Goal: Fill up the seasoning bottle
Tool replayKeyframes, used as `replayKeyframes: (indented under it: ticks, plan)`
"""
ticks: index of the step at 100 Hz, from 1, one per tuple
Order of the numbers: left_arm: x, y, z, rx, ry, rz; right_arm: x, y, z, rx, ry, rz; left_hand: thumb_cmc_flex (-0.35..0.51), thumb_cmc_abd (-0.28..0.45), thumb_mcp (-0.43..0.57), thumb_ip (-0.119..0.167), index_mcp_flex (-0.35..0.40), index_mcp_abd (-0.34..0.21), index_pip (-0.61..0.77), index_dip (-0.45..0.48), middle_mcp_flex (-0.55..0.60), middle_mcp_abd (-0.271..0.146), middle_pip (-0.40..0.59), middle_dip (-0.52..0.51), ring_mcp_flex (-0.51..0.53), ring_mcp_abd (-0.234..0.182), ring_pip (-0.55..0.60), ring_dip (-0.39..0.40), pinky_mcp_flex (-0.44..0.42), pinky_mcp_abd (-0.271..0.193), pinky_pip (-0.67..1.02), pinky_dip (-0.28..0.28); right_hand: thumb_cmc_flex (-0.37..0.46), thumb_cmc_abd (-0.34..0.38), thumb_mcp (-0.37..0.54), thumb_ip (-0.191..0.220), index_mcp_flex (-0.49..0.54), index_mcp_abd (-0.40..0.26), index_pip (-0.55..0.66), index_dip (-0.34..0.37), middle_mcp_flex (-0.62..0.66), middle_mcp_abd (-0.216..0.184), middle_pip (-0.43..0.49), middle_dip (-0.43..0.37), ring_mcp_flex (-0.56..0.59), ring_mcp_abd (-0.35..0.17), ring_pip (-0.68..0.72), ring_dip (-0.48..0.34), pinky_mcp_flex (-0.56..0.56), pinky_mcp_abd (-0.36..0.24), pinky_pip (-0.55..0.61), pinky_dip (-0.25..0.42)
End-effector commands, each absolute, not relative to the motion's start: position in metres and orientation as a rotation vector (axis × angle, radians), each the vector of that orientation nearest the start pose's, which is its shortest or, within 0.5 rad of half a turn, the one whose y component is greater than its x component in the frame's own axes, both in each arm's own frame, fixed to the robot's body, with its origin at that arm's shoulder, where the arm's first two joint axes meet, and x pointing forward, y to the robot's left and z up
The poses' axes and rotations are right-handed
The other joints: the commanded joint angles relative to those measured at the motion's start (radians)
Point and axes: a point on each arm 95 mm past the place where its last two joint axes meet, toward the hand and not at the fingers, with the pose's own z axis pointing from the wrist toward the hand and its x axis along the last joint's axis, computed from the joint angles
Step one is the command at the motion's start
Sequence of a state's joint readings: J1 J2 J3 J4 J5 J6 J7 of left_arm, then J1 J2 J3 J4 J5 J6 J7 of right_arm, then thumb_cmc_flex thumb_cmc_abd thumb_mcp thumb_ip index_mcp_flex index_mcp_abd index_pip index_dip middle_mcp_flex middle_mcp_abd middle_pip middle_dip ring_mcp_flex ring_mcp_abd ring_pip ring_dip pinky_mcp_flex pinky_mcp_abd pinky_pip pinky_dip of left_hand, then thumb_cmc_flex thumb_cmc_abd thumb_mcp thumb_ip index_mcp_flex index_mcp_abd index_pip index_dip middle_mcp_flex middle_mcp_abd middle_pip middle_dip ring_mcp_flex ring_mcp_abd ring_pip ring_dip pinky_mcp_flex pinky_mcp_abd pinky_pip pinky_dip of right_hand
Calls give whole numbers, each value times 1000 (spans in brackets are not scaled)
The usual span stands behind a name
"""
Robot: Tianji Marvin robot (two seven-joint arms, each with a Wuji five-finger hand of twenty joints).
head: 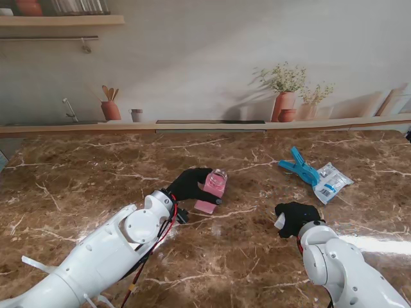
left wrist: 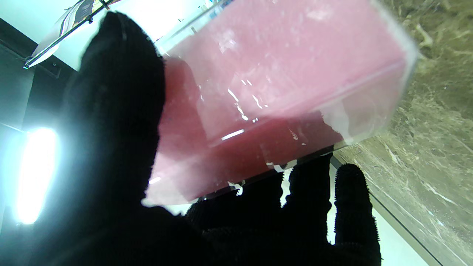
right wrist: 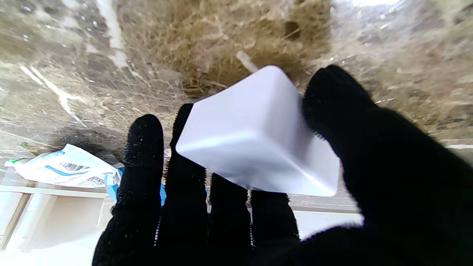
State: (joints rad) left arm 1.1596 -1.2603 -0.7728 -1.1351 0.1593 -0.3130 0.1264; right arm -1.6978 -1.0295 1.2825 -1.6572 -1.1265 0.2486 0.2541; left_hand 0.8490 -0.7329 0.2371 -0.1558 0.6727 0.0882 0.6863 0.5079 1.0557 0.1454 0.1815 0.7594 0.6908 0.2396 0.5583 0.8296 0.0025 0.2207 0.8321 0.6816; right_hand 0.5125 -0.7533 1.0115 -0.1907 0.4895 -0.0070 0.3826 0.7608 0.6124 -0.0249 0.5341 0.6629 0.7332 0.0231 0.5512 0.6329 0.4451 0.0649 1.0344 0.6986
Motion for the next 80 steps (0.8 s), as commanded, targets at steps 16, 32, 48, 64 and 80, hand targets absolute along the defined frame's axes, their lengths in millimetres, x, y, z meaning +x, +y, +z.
replayKeyframes:
  ticks: [16, 32, 48, 64, 80]
  plan:
    - [457, -128, -354, -1739, 1324, -2239, 355, -66, -378, 1448, 1638, 878, 79, 223, 428, 4, 82, -304, 248, 87, 96, -148, 54, 43, -25, -45, -19, -8, -25, -9, 2, 10, -85, 13, -101, 65, -91, 54, -82, -20, -151, -17, -164, -127, -147, -52, -96, -60, -104, -9, -99, 31]
    - [458, -129, -354, -1736, 1328, -2241, 353, -64, -375, 1452, 1652, 884, 79, 221, 428, 4, 85, -307, 249, 89, 98, -147, 55, 44, -25, -45, -19, -7, -25, -9, 2, 10, -100, 135, -378, 104, -146, 84, -152, -39, -225, 0, -211, -163, -225, -39, -187, -125, -160, -5, -210, 46]
    - [459, -130, -355, -1724, 1317, -2246, 350, -61, -369, 1436, 1614, 957, 78, 217, 431, 5, 87, -308, 249, 89, 100, -148, 55, 45, -23, -45, -17, -6, -23, -8, 3, 12, -237, 125, -350, 139, -220, 133, -253, -97, -309, 22, -281, -217, -318, -17, -303, -211, -256, 4, -361, -7]
    - [461, -134, -360, -1721, 1269, -2259, 343, -56, -355, 1383, 1514, 1076, 71, 191, 464, 6, 90, -309, 252, 83, 108, -152, 49, 45, -17, -47, -7, -1, -16, -11, 22, 24, -277, 128, -322, 138, -270, 147, -290, -120, -329, 30, -309, -244, -332, -18, -336, -237, -269, 2, -413, -35]
    - [464, -140, -367, -1706, 1183, -2266, 332, -49, -342, 1356, 1446, 1171, 63, 133, 517, -1, 45, -327, 250, 98, 92, -160, 30, 34, -36, -62, -23, -11, -15, -20, 34, 32, -285, 153, -311, 139, -253, 144, -282, -122, -307, 27, -305, -247, -326, -16, -338, -239, -266, 7, -413, -37]
